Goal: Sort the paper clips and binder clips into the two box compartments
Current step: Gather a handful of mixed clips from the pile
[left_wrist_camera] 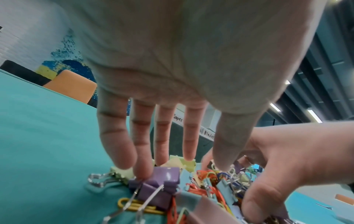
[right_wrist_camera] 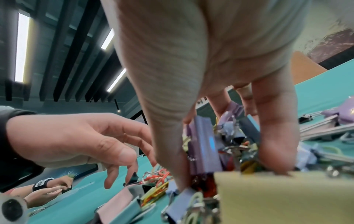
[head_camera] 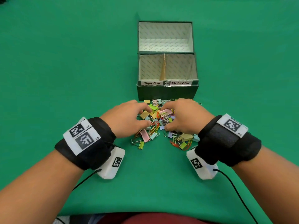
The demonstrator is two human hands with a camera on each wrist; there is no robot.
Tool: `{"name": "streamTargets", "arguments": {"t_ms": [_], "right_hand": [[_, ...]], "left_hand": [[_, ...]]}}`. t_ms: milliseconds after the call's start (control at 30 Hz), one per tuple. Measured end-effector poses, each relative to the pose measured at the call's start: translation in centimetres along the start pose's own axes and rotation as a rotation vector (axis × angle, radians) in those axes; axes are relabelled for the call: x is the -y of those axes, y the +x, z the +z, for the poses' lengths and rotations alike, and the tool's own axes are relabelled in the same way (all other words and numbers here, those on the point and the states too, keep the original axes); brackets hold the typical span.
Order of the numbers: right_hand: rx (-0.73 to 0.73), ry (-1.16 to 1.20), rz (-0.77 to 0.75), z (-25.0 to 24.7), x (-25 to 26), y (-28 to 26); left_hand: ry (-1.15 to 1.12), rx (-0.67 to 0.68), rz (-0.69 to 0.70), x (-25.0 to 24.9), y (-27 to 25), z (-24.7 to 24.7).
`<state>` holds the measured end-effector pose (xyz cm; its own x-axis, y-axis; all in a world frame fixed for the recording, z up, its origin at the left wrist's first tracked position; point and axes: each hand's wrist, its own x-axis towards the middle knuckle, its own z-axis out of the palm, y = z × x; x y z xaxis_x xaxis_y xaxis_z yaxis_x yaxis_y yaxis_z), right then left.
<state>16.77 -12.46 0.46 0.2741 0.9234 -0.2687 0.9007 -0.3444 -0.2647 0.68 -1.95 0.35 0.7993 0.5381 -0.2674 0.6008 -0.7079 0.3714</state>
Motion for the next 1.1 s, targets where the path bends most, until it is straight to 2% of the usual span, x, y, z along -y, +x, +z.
{"name": "streamTargets", "arguments": {"t_ms": [233, 400, 500, 600, 767, 833, 900, 967, 1033, 1100], "right_hand": [[-0.049, 0.246, 0.098, -0.4, -1.2, -0.3], [-0.001, 0.522, 0.121, -1.2, -2.4, -0.8], [0.026, 0.745, 0.144, -1.6, -2.9, -1.1], [0.002, 0.853, 0.141, -2.2, -3.2, -1.3], [-0.059, 0.969, 0.087, -4.2, -2.4, -1.6], [-0.090, 0.999, 0.037, -5.0, -1.5, -1.9], [-0.108, 0.961, -0.005, -5.5, -0.7, -2.2], [-0.131, 0.752, -0.025, -5.5, 0.0, -2.4], [-0.138, 0.446, -0.033, -5.2, 0.6, -2.5], [-0.133, 0.311, -0.038, -4.8, 0.8, -2.4]], "left_hand": [[-0.077, -0.055, 0.017, 0.5, -0.2, -0.2], [-0.237, -0.199, 0.056, -0.1, -0.1, -0.4], [-0.524, -0.292, 0.071, -1.1, 0.2, 0.0], [-0.870, -0.315, 0.016, -2.5, 1.2, 0.8], [-1.397, -0.201, -0.126, -5.3, 3.3, 2.7], [-1.632, -0.103, -0.138, -6.3, 3.8, 3.1], [-1.901, 0.053, -0.124, -7.1, 3.9, 3.3], [-2.157, 0.167, -0.143, -7.8, 4.0, 3.2], [-2.300, 0.183, -0.221, -8.2, 4.1, 3.2], [-2.325, 0.143, -0.300, -8.2, 4.4, 3.3]]}}
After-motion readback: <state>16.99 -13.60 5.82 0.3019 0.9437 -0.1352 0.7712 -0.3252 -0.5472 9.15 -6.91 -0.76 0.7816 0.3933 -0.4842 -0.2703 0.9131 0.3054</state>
